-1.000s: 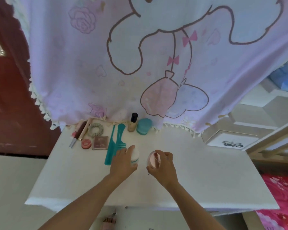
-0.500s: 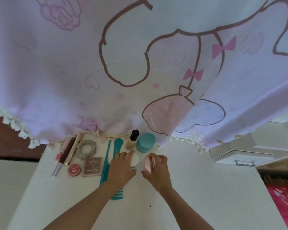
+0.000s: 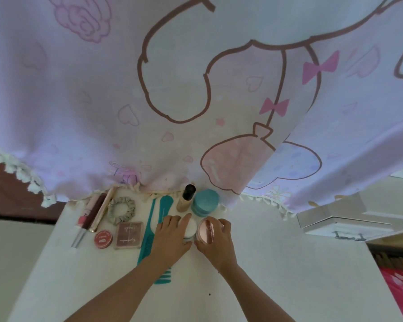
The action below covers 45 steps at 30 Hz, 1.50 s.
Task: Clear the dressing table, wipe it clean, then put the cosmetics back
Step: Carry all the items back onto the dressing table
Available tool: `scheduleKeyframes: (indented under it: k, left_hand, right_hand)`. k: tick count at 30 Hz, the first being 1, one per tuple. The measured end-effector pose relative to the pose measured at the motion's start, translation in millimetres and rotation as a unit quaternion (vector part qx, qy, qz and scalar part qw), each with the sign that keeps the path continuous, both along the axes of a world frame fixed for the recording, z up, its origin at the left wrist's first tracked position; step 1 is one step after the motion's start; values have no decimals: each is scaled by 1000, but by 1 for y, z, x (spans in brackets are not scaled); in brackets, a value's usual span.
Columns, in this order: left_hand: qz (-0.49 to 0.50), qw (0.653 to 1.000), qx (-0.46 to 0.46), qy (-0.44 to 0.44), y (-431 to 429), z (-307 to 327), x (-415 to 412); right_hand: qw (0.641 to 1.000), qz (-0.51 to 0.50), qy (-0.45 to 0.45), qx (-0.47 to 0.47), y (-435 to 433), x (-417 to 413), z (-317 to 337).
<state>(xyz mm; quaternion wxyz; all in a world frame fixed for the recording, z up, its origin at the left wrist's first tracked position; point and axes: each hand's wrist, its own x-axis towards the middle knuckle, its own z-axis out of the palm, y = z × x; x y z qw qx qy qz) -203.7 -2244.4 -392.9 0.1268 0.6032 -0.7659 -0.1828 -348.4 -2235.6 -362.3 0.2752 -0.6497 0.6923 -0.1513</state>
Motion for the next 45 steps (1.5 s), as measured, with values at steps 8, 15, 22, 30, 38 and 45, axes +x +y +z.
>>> scheduleKeyframes:
  k: [8,15,22,30,38,45]
  left_hand:
    - [8,1000,-16,-24,0,2,-1]
    - [69,997,-1,-21,23,15,-3]
    - [154,988,-32,0,113,34,-18]
    - [254,965,-43,-40,275,50,-21]
    - [400,912,-57,-73,387,86,30]
    - [519,848,-65,-85,488,110,87]
  right_hand:
    - [998,36,54,27,-4,-8,7]
    - [995,40,88,26,16,-26,15]
    - [993,76,85,-27,88,-55,29]
    - [978,193,61,-46,199,-51,34]
    - [938,328,43,-107,266,21,63]
    - [875,464,9,-140,335,101,85]
